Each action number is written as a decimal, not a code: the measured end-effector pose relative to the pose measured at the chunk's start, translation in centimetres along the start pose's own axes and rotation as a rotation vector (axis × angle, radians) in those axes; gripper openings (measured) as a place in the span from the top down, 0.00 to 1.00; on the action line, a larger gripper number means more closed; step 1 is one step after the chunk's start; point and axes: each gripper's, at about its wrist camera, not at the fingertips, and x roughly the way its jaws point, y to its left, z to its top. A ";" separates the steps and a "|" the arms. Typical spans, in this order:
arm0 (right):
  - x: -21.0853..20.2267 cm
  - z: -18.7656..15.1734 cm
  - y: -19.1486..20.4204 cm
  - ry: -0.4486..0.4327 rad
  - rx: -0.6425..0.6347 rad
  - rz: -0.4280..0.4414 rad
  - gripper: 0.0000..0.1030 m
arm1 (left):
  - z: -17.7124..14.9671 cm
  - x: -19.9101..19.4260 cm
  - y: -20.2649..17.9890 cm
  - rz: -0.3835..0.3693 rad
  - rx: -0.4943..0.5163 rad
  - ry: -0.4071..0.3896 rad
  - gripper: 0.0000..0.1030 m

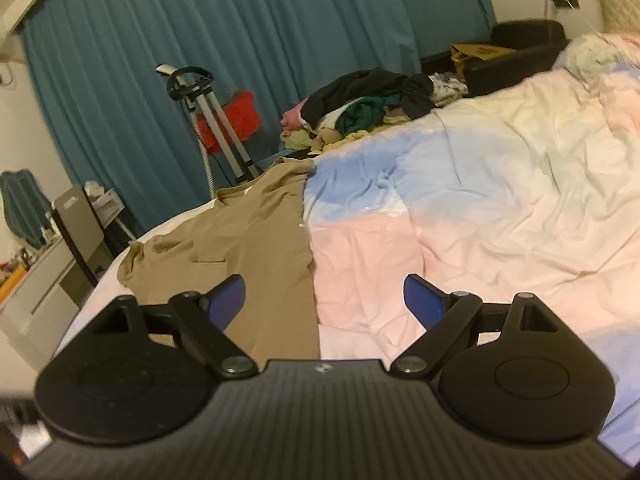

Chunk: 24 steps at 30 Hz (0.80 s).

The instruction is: Fold clothes

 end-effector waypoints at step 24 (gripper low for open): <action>20.8 2.1 20.1 0.129 -0.402 0.180 0.15 | 3.3 -1.3 15.4 0.190 -0.080 -0.215 0.01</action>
